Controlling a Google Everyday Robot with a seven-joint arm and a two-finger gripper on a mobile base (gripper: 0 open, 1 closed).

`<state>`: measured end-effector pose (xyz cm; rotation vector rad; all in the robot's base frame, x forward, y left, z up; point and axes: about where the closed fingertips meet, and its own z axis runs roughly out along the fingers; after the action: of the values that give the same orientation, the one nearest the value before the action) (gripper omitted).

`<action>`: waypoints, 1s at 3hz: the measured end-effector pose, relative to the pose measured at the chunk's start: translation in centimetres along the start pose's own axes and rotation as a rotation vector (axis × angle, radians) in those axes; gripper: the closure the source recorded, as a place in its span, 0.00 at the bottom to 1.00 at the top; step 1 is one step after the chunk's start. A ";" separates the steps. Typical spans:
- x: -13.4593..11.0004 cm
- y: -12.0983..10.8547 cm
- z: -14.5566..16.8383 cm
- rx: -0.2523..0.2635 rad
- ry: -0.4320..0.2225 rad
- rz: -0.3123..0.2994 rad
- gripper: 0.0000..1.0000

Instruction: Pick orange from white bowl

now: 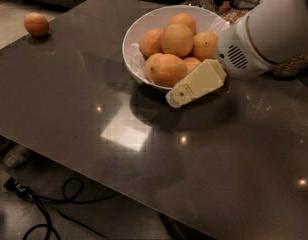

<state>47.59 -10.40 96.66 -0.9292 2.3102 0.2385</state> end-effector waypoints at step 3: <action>-5.6 2.9 5.2 0.112 -0.145 -0.074 0.00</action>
Offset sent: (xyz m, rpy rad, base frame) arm 0.0307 0.0904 -0.0156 0.0166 -0.1572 0.0089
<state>51.30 -3.11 95.84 -0.9084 2.1297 0.1395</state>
